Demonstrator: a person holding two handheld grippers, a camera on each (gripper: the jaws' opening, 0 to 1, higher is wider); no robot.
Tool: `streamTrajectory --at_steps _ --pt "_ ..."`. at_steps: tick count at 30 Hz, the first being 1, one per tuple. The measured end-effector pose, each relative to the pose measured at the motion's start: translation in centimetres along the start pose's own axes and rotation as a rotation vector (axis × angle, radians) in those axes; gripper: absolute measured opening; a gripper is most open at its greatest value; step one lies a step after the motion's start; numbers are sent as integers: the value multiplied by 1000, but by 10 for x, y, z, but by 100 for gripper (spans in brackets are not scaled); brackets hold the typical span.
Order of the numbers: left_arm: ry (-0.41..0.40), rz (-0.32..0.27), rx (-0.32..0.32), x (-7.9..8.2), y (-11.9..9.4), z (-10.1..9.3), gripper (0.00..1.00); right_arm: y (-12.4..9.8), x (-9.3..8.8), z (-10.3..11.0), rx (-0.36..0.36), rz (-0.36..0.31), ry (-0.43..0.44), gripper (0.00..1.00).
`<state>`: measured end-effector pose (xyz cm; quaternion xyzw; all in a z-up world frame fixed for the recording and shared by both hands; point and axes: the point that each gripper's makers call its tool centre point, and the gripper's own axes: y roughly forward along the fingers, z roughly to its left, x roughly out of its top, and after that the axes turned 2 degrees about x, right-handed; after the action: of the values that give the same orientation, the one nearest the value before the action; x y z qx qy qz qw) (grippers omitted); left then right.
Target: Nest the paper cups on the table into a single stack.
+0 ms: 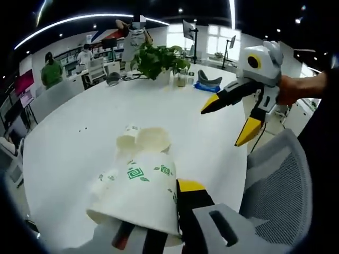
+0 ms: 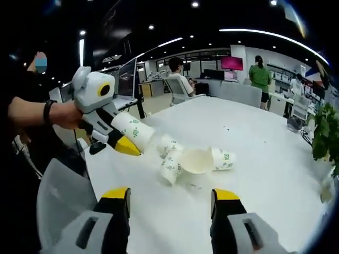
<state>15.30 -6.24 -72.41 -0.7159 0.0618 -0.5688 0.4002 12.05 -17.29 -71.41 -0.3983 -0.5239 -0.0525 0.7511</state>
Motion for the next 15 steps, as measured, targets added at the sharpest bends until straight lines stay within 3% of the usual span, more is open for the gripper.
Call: streamTrajectory --at_steps 3,7,15 --pt "-3 -6 28 5 -9 5 0 -1 -3 1 6 2 10 61" --pt "-72 -132 53 40 -11 4 0 -3 -5 -1 13 -3 40 61" --pt "-40 -126 64 45 7 -12 0 -9 -10 -7 26 43 33 61"
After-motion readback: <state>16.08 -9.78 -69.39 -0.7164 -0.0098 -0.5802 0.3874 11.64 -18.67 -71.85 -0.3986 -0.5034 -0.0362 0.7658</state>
